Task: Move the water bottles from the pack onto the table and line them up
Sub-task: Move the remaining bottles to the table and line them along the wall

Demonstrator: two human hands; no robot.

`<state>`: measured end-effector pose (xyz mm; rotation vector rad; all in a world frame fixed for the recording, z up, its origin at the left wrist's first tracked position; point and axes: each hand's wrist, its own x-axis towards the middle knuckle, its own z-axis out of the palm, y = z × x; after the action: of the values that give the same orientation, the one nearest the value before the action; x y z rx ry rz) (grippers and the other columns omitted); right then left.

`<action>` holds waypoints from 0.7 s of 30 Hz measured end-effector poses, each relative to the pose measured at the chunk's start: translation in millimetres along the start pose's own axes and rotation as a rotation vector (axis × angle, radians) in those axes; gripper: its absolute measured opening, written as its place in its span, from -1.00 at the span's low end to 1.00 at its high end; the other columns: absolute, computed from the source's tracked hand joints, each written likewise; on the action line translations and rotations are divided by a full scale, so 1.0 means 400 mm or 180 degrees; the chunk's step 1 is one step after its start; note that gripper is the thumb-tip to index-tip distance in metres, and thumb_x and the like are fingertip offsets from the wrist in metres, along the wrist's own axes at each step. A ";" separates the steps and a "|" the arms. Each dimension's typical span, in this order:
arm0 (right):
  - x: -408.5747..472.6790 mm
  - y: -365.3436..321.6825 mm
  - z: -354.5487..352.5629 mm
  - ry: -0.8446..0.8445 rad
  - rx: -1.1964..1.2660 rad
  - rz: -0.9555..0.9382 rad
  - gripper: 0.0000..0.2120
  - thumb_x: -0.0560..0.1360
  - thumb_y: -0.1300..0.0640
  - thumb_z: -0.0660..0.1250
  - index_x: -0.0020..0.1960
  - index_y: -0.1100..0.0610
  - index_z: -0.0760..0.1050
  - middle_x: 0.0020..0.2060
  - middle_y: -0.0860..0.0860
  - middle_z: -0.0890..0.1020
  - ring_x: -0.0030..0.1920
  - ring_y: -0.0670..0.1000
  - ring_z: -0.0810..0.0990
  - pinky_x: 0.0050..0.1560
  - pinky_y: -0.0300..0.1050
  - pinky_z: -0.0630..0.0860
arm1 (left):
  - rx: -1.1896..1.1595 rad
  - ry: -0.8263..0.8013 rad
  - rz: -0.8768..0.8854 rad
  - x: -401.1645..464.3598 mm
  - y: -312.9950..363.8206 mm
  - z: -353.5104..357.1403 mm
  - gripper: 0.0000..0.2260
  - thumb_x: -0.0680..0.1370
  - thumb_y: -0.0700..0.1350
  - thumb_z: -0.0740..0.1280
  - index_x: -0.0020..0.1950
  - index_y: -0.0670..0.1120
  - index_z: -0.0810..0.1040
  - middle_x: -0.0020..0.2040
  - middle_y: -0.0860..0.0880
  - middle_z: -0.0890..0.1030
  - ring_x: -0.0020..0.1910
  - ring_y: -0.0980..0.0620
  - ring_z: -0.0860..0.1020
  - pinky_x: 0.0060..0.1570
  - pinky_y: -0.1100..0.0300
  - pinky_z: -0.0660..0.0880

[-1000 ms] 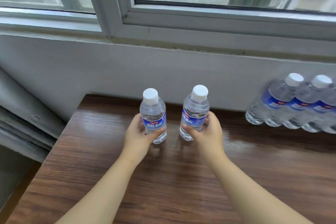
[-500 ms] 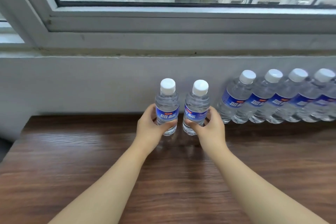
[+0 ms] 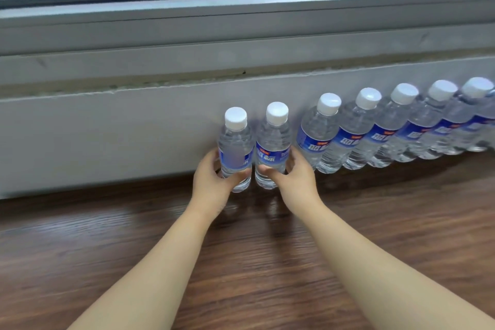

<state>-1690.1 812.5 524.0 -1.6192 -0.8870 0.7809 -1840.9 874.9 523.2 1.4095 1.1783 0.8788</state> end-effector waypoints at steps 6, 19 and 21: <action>-0.008 -0.002 -0.017 -0.0054 -0.0142 -0.0080 -0.41 0.31 0.20 0.57 0.24 -0.07 0.41 0.09 -0.23 0.59 0.09 -0.37 0.53 0.08 -0.50 0.40 | -0.0038 -0.0170 -0.0057 0.001 0.001 -0.009 -0.48 0.32 -0.23 0.56 0.20 0.02 0.46 0.06 0.20 0.59 -0.05 0.48 0.54 0.02 0.38 0.45; 0.003 0.020 0.001 -0.0087 -0.0397 0.0002 -0.41 0.39 0.21 0.50 0.32 0.00 0.34 0.16 -0.16 0.52 0.21 -0.14 0.47 0.26 -0.17 0.39 | 0.0109 -0.0447 0.0032 0.014 0.007 -0.031 -0.47 0.35 -0.27 0.53 0.28 -0.12 0.47 0.06 0.12 0.60 -0.08 0.48 0.55 -0.19 0.59 0.43; 0.002 0.024 0.004 -0.0067 -0.0377 -0.0034 -0.41 0.39 0.22 0.50 0.33 -0.01 0.35 0.20 -0.13 0.54 0.25 -0.11 0.48 0.30 -0.14 0.39 | 0.0141 -0.0441 0.0045 0.013 0.008 -0.031 -0.48 0.36 -0.27 0.53 0.27 -0.11 0.48 0.05 0.14 0.60 -0.09 0.49 0.54 -0.20 0.60 0.42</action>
<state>-1689.4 812.4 514.2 -1.7110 -0.9718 0.7513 -1850.7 883.3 528.3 1.4917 1.0898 0.7561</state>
